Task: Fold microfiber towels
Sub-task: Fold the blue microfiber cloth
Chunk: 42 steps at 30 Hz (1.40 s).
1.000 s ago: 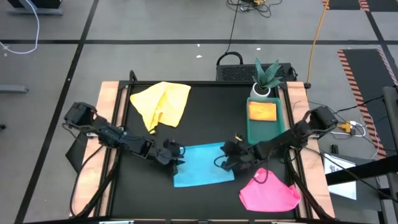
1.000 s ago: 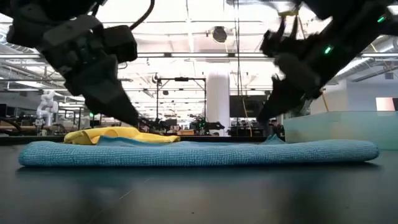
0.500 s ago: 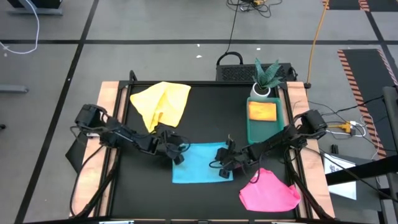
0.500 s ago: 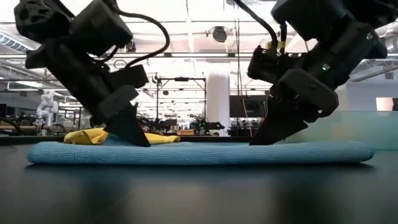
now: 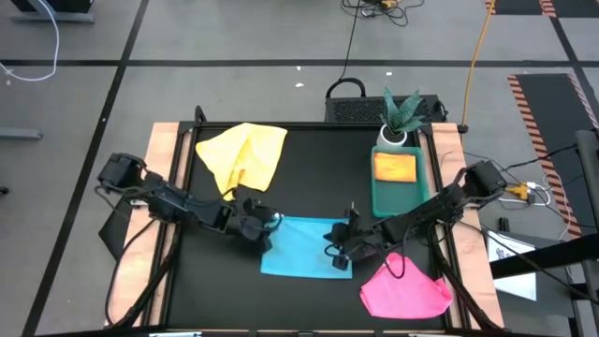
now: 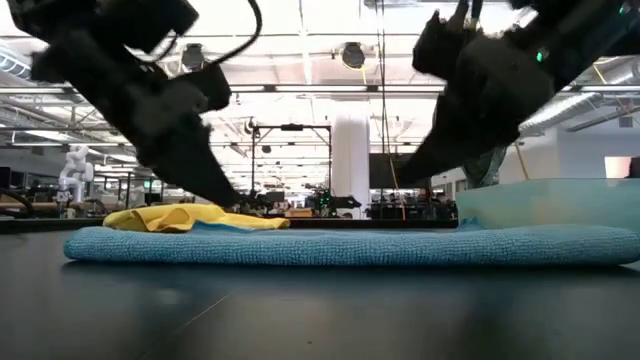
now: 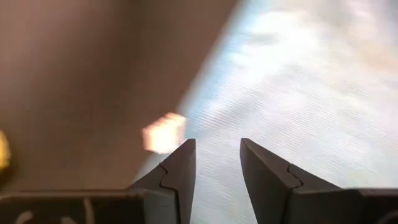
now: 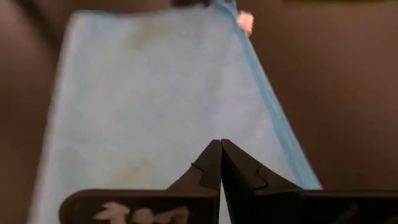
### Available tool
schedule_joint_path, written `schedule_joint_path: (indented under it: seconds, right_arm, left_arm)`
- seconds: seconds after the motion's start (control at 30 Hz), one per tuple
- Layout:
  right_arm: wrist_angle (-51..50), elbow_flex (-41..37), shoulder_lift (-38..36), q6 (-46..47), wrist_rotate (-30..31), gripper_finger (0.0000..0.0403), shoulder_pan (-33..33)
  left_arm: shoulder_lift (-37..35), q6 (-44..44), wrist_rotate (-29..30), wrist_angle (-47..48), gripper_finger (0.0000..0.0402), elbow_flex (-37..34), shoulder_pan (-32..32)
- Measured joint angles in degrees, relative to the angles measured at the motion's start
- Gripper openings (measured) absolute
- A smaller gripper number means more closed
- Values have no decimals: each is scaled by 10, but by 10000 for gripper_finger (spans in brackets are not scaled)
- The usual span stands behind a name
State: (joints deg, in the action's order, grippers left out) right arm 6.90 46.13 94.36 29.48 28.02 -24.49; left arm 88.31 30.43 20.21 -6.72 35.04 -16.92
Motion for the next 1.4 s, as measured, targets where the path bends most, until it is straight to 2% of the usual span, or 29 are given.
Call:
schedule_joint_path:
  seconds: [0.13, 0.3, 0.43, 0.53, 0.6, 0.73, 0.87, 0.93, 1.1, 1.17, 1.27, 1.33, 1.4]
  right_arm:
    - [-25, 0, -1, 32, 0, 0, 7]
    - [-122, 0, 23, 95, 11, 0, 32]
    - [-220, 0, 32, 176, 62, 0, 47]
    - [-257, 0, 32, 213, 95, 0, 46]
    - [-249, 0, 32, 216, 81, 0, 41]
    - [-209, 0, 31, 225, 10, 0, 18]
    - [-183, 1, 27, 225, -6, 0, -24]
    - [-193, 5, 21, 228, -3, 0, -41]
    - [-196, 26, -6, 215, 47, 0, -62]
    - [-168, 27, -11, 172, 33, 0, -64]
    - [-108, 28, -10, 109, -20, 0, -58]
    - [-101, 28, -1, 99, -57, 0, -48]
    - [-119, 28, 11, 102, -62, 0, -40]
  left_arm:
    - [-2, 4, -64, -9, 127, 1, -33]
    - [32, 29, -68, -9, 127, 0, -69]
    - [65, 32, -66, -15, 127, 2, -83]
    - [70, 31, -62, -10, 127, 3, -83]
    - [65, 17, -60, -4, 127, 3, -79]
    - [50, -41, -28, 24, 127, 1, -59]
    - [34, -91, -20, 49, 127, 0, -26]
    - [18, -87, -20, 70, 127, -1, -12]
    - [-14, -67, -26, 96, 127, -1, -6]
    - [-18, -53, -36, 81, 127, 0, -13]
    - [-15, -18, -67, 50, 127, 0, -26]
    - [-2, -6, -89, 19, 127, 1, -37]
    - [14, -2, -98, 20, 127, 0, -47]
